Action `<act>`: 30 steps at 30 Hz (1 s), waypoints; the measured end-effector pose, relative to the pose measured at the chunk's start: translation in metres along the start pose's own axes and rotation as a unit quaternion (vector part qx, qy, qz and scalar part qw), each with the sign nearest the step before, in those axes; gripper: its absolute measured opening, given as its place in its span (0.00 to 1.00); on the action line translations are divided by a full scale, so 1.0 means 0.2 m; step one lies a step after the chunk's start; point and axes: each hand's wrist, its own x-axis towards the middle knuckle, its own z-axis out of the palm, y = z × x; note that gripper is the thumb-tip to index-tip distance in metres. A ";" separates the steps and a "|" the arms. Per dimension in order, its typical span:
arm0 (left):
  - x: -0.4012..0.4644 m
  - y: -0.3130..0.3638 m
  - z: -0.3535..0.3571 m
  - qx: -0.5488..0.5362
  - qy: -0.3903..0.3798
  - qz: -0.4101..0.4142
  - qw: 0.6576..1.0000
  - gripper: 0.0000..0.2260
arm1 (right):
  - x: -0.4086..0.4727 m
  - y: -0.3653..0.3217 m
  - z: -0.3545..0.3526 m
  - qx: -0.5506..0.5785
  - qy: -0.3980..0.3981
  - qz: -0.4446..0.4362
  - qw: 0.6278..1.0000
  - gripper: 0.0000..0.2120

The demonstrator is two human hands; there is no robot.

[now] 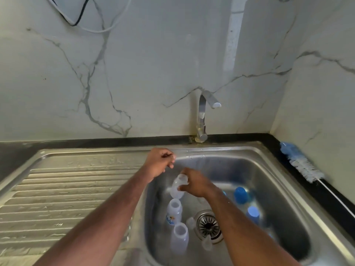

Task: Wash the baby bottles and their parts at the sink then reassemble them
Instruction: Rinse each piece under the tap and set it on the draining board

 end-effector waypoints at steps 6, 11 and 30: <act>0.11 0.10 0.15 -0.010 -0.016 0.020 1.000 0.03 | -0.16 0.07 -0.27 0.247 0.137 0.038 0.959 0.16; 0.27 0.24 0.32 -0.033 0.022 0.041 0.998 0.04 | -0.21 0.11 -0.34 0.459 0.129 0.073 0.876 0.10; 0.46 0.40 0.46 0.111 0.135 0.118 0.977 0.08 | -0.10 0.13 -0.29 0.294 0.147 -0.022 0.944 0.14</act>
